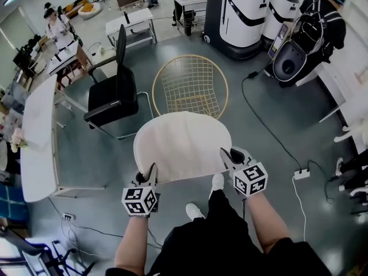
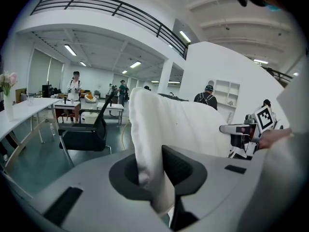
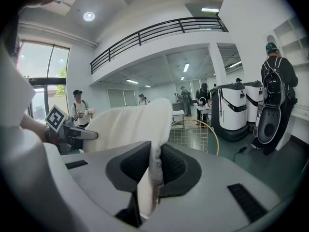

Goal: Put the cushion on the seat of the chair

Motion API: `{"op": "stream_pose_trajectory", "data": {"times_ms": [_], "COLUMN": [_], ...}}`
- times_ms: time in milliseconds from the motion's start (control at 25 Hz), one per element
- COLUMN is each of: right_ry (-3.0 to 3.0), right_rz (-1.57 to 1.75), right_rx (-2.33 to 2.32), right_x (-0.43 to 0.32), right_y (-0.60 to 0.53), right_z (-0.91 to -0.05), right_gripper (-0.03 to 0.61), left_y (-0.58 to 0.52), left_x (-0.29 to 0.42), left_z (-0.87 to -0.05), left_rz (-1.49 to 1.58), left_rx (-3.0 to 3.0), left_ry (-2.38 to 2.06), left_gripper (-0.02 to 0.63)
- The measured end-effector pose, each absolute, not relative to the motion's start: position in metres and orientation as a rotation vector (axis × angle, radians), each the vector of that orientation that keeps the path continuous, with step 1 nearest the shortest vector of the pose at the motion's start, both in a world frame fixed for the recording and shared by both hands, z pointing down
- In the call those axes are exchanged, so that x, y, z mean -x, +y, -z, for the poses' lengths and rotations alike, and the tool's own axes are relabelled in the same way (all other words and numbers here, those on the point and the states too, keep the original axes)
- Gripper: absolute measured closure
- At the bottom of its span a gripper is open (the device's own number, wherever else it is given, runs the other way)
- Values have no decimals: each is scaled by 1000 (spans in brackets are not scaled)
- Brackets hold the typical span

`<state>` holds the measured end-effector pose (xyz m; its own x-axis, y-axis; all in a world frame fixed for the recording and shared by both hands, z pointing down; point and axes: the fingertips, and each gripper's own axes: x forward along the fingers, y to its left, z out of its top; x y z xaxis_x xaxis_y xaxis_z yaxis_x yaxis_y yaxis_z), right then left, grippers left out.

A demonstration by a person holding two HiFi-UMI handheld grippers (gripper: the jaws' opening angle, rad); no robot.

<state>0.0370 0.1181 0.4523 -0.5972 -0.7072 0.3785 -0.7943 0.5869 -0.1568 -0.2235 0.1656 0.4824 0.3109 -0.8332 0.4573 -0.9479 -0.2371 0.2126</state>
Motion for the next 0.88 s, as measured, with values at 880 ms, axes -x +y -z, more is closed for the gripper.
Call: {"op": "stream_pose_trajectory", "data": {"times_ms": [880], "right_ry": [-2527], "right_rz": [-480], "right_rx": [-1190], "right_x": [-80], "right_y": [-67], "right_z": [-493], "right_gripper": [518], "left_y": [-13], "left_x": [181], "left_z": [-526], "left_rz": [-382], "left_rx": [-2085], "left_ry": [-1604], "left_gripper": [532]}}
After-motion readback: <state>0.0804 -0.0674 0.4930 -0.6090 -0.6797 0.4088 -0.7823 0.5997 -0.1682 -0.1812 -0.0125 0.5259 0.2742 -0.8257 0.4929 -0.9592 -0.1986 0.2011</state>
